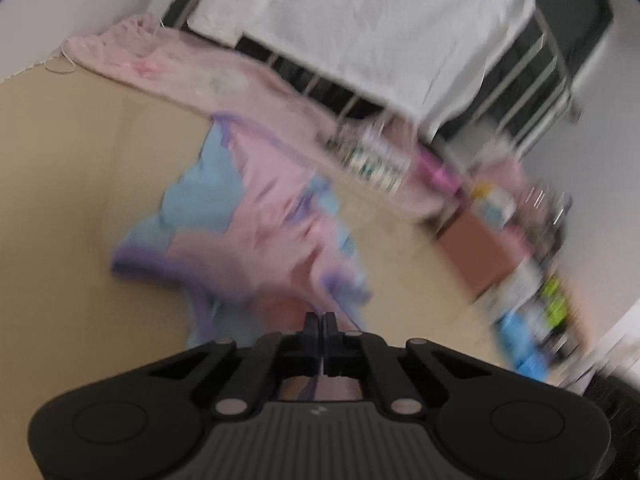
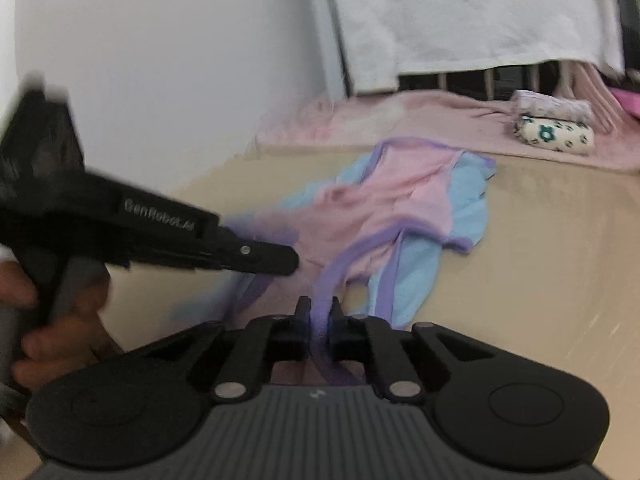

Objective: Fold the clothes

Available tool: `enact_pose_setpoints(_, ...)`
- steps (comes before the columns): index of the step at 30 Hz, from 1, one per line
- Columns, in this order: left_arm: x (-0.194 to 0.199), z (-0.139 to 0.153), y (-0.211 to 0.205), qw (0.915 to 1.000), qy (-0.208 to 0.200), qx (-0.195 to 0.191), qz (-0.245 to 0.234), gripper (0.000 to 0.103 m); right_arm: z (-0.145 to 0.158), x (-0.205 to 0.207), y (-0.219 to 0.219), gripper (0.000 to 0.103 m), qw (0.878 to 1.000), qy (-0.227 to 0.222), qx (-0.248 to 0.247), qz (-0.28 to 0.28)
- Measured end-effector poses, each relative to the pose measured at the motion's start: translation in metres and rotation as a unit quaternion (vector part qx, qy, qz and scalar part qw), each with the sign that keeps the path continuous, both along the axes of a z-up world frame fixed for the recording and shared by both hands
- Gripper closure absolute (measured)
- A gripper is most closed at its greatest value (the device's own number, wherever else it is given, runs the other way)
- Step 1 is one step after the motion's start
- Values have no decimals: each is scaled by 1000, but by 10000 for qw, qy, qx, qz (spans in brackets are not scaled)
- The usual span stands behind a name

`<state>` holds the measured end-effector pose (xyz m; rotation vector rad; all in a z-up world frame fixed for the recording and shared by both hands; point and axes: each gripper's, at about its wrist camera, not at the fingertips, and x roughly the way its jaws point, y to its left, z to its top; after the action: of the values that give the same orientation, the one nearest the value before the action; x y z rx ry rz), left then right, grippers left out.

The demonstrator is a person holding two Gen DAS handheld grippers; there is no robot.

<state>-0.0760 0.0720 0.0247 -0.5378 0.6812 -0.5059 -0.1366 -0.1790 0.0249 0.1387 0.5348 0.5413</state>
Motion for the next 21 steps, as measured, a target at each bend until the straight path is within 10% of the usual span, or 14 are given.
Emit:
enact_pose_setpoints(5, 38, 48, 12, 9974, -448, -278, 494, 103, 44, 15, -31, 98, 9949, -252, 960, -198)
enact_pose_setpoints(8, 80, 56, 8, 9907, -456, 318, 1239, 88, 53, 50, -36, 95, 9912, -204, 1059, -772)
enact_pose_setpoints(11, 104, 50, 2, 9778, 32, 1375, 1583, 76, 44, 86, -32, 77, 9885, 133, 443, -1437)
enact_pose_setpoints(17, -5, 48, 17, 9860, -744, 1314, 702, 35, 40, 25, -32, 71, 9919, -1024, -443, -606)
enact_pose_setpoints(21, -46, 37, -35, 9510, -1339, 2705, 676, 35, 15, 13, 2, 71, 9774, -1144, -1767, -188)
